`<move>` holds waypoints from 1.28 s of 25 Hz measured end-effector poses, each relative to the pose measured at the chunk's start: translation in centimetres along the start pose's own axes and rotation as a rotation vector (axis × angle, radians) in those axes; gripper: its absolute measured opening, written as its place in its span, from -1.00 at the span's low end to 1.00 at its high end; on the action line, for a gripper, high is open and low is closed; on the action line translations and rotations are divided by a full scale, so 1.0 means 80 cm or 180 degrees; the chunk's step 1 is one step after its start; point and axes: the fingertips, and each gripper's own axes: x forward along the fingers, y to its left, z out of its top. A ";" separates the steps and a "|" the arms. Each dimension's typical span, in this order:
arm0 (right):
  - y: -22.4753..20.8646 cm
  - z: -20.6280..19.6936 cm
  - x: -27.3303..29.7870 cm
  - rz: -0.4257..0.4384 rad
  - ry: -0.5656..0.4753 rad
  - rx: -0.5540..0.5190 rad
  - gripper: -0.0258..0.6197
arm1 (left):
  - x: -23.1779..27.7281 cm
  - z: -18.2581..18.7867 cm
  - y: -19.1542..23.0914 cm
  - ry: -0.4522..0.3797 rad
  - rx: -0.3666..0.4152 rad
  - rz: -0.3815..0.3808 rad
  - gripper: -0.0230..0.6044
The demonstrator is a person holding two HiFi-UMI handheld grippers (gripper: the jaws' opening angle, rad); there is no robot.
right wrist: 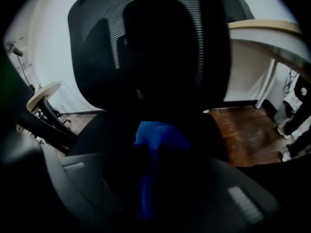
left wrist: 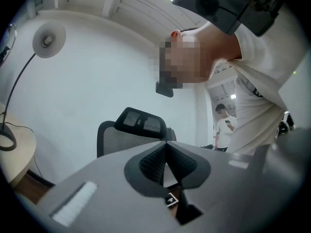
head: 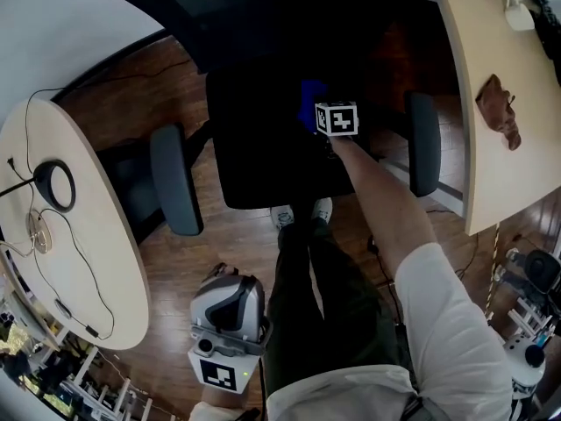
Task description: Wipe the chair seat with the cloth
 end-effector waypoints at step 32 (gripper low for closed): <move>0.243 -0.069 0.019 0.0731 -0.0002 0.0088 -0.72 | -0.034 0.008 0.018 0.0022 0.0012 0.0089 -0.57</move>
